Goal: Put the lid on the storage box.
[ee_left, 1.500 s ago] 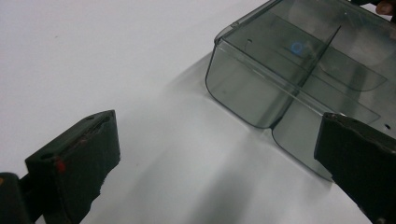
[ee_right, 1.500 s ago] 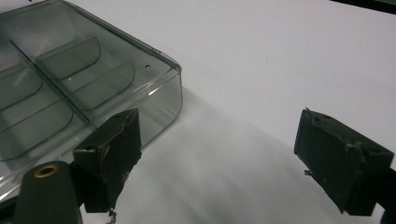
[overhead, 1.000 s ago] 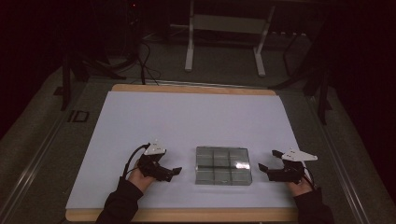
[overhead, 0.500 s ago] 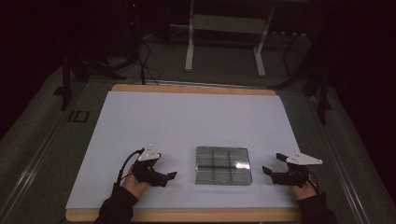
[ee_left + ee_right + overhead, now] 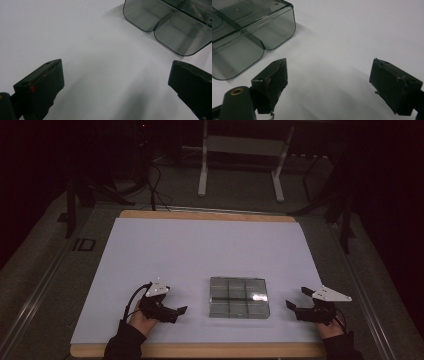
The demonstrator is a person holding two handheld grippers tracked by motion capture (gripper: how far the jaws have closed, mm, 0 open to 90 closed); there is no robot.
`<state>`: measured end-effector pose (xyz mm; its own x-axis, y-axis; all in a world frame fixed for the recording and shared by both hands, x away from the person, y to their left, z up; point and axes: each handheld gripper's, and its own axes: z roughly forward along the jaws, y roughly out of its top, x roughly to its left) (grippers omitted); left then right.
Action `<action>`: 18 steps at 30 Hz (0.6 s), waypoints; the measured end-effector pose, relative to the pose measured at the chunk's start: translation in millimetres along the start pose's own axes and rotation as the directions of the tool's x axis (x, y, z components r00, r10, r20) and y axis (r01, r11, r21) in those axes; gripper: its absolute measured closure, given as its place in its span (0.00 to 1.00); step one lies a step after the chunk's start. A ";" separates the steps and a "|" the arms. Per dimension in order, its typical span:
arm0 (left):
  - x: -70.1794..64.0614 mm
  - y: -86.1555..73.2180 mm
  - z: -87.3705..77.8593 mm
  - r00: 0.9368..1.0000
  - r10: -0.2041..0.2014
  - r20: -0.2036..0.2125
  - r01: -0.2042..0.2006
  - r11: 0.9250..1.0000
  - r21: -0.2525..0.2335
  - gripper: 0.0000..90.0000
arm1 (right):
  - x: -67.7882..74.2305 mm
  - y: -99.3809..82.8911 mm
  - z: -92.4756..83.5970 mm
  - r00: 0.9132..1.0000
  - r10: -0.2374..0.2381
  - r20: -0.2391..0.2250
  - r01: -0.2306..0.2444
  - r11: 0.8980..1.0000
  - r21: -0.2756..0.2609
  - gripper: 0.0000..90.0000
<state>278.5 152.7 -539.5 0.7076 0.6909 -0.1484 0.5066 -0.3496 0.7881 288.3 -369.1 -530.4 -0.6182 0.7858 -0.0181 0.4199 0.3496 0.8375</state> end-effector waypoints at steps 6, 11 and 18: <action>-1.2 -0.8 -0.3 1.000 0.007 -0.009 -0.007 1.000 -0.006 0.01 | 0.1 -0.9 -0.6 1.000 0.009 0.027 -0.008 1.000 -0.012 0.16; 0.4 -1.7 -1.8 1.000 -0.003 -0.006 0.003 1.000 -0.021 0.01 | -0.6 -1.8 -2.2 0.999 0.019 0.034 -0.018 0.999 -0.030 0.16; -0.4 -2.0 -2.0 1.000 -0.001 -0.012 0.001 1.000 -0.024 0.01 | 0.0 -1.9 -1.6 0.999 0.016 0.049 -0.015 1.000 -0.027 0.16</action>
<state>276.2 154.4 -539.9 0.7014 0.6985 -0.1420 0.4950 -0.3339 0.8022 286.4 -370.5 -531.1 -0.5780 0.8155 -0.0311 0.4113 0.3240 0.8520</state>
